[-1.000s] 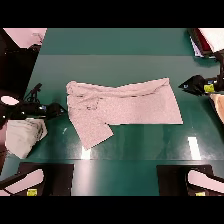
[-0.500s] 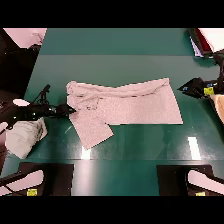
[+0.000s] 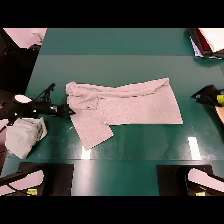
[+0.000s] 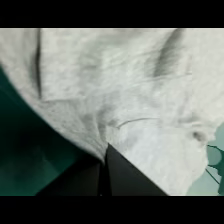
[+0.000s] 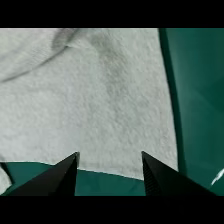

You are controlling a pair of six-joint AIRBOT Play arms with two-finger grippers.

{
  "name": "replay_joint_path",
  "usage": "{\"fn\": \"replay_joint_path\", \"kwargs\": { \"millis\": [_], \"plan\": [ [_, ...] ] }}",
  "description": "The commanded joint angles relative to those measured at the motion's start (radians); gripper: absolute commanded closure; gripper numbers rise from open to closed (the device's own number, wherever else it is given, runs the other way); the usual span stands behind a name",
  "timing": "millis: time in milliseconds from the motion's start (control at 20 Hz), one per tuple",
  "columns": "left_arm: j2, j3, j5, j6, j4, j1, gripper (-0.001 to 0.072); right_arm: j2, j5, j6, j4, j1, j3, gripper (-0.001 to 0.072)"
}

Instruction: Fold the shirts.

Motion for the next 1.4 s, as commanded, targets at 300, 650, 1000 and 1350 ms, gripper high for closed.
{"fn": "replay_joint_path", "kwargs": {
  "millis": [300, 650, 1000, 1350],
  "plan": [
    [0.013, 0.141, -0.101, -0.019, -0.005, 0.000, 0.0687, -0.118, -0.077, -0.064, -0.033, -0.060, -0.318, 0.0230],
    [0.013, 0.141, -0.121, -0.023, -0.005, 0.000, 0.0687, -0.145, -0.151, -0.090, 0.063, -0.026, -0.329, 0.0453],
    [0.123, 0.246, -0.212, -0.111, -0.003, 0.000, 0.0687, 0.012, -0.127, -0.121, 0.219, 0.013, -0.267, 0.0696],
    [0.264, 0.900, -0.315, -0.180, -0.005, 0.000, 0.0687, 0.263, -0.206, -0.119, 0.402, 0.012, 0.301, 0.0697]
  ]
}}
